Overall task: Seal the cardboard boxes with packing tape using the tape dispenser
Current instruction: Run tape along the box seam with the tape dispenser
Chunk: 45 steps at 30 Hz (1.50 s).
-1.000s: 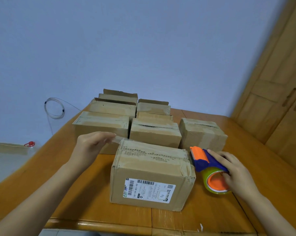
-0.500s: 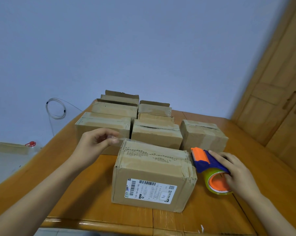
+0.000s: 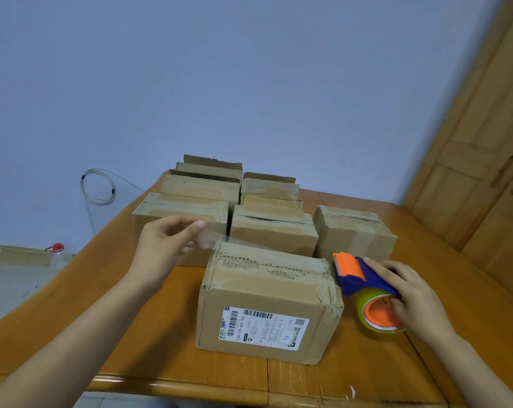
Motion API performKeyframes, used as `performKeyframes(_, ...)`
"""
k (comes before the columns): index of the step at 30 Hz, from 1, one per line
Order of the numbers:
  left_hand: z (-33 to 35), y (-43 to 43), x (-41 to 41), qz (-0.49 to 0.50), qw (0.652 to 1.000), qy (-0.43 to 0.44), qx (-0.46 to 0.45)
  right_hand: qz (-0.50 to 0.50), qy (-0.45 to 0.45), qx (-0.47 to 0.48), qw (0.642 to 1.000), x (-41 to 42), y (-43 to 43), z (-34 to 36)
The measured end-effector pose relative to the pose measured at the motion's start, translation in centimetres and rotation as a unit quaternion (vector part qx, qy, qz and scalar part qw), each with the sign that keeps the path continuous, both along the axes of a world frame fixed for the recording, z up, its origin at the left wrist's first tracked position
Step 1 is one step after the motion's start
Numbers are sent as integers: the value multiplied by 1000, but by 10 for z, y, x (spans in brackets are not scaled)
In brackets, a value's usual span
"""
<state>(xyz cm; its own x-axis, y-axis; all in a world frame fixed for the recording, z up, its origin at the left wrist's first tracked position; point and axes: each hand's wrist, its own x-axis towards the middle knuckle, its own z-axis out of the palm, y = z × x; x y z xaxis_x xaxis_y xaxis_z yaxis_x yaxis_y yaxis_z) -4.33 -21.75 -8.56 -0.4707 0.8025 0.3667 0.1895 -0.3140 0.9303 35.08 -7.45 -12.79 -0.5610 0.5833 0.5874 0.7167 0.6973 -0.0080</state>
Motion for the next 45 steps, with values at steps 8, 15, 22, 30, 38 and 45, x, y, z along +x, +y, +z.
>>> performKeyframes(8,10,-2,2,15,997,-29,-64,-5,10,-3,1000,0,0,-2)
performKeyframes(15,22,-9,3,5,997,-1,-77,-8,26,-20,999,0,1,-7)
performKeyframes(22,53,-15,17,-14,999,-26,-25,3,68,-57,996,-3,-3,-14)
performKeyframes(30,68,-9,28,-14,998,-59,13,5,85,-76,993,-4,-2,-18)
performKeyframes(38,27,-11,7,2,997,-45,-62,12,80,-76,994,-3,-5,-16)
performKeyframes(45,5,-5,-5,-6,996,-9,-86,7,77,-85,993,-1,-6,-17)
